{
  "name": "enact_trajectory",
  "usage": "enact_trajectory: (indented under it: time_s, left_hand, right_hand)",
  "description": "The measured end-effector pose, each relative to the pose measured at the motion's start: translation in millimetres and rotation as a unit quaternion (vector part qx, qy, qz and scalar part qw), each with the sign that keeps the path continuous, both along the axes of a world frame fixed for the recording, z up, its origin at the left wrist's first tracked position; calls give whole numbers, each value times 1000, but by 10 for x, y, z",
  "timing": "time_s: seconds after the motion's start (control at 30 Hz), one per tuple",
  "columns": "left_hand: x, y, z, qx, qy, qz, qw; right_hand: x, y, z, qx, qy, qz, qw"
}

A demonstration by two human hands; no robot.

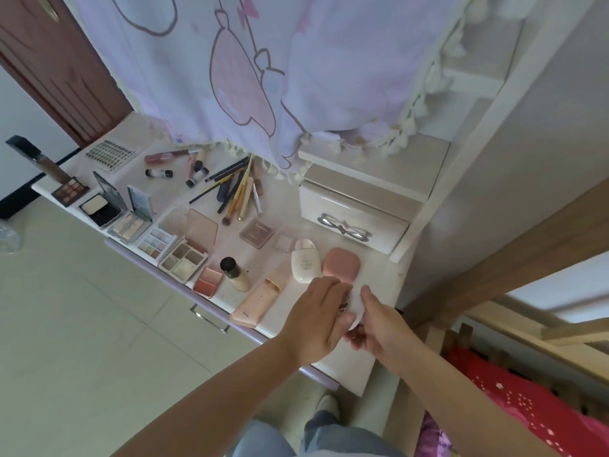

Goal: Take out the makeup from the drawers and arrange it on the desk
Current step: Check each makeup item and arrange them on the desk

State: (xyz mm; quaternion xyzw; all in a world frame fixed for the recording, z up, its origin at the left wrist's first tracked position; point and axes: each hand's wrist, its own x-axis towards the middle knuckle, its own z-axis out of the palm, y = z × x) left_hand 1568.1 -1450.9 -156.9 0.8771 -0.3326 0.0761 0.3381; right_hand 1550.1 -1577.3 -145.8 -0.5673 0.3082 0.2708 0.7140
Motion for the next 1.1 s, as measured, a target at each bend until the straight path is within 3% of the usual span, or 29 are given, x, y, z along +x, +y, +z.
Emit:
enact_trajectory:
  time_s: [0.4,0.77,0.87,1.0,1.1]
  left_hand:
    - [-160,99,-117,-74,96,27,992]
    - [-309,55,-243,10,169,51,984]
    - [-316,35,-242,50,184,67,979]
    - [-255,19,-155,31,250,92,963]
    - [-130,-15,-119,-25,330,134,934]
  right_hand:
    - [-158,251,-49,-20,64,-2,998]
    - [-286,306,-214,15,122,-44,991]
    - [-285,339,-227,1,97,-5,995]
    - [-274,328,-228,17,30,-4,999]
    - [-228,258,-187,-81,-72,55,993]
